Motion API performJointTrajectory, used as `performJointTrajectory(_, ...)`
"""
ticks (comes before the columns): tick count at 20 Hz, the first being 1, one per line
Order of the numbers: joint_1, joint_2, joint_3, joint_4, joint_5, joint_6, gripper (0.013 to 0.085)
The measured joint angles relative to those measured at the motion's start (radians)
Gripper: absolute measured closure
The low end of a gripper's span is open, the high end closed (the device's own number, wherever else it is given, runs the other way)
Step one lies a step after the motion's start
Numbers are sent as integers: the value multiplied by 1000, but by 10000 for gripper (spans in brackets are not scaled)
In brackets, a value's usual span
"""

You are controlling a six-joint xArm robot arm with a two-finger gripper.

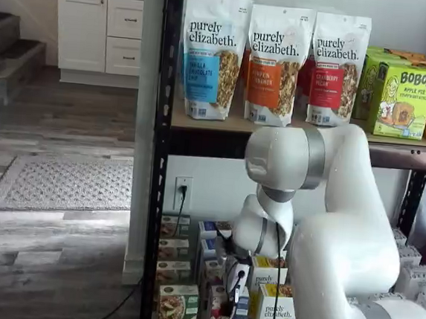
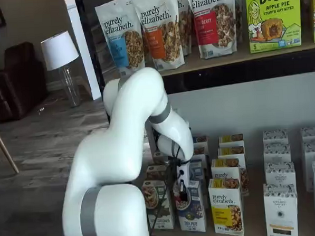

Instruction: Pick up the blue and white box that is on the bottom shelf, the second box from the left

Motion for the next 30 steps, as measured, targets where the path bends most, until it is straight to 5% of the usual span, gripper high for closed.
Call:
performJointTrajectory(14,5,0,-1,13,3,-6,330)
performJointTrajectory(23,6,-1,-1,8,11,-2,530)
performJointTrajectory(30,5,-6,8,-17,15,20,530)
